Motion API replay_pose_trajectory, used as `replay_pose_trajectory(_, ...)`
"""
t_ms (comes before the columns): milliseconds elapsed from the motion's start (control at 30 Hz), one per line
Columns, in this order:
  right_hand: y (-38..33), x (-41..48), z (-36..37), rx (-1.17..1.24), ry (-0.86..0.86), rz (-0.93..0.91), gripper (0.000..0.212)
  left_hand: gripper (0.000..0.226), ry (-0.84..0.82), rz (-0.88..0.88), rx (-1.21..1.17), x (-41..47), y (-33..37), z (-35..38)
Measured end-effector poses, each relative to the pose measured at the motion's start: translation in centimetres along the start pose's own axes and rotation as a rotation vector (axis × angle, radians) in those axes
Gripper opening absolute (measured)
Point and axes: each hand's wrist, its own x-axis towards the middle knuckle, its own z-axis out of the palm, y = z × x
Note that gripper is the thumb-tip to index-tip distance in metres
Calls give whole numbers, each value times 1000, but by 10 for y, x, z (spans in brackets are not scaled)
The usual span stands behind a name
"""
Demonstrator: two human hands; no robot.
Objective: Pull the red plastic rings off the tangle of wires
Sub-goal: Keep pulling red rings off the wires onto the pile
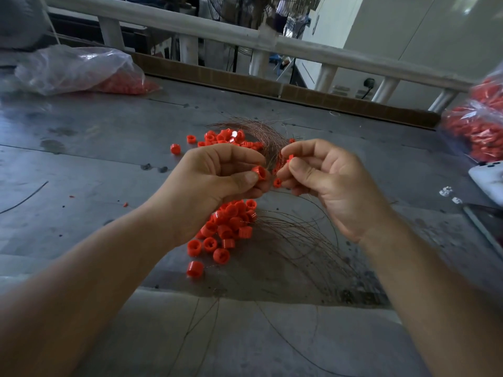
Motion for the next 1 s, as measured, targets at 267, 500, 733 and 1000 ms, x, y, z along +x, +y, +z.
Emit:
replay_pose_trajectory(267, 1, -7, 19, -331, 59, -246, 29, 20, 5, 25, 26, -1, -1, 0)
replay_pose_trajectory(500, 1, -8, 23, -394, 138, -290, 28, 22, 16, 24, 56, -1, 0, 1)
replay_pose_trajectory(733, 0, -8, 23, -388, 141, -282, 25, 22, 13, 40, 99, -2, 1, 2)
replay_pose_trajectory(1000, 3, -8, 23, -457, 169, -313, 23, 23, 44, 78, 153, -2, 0, 3)
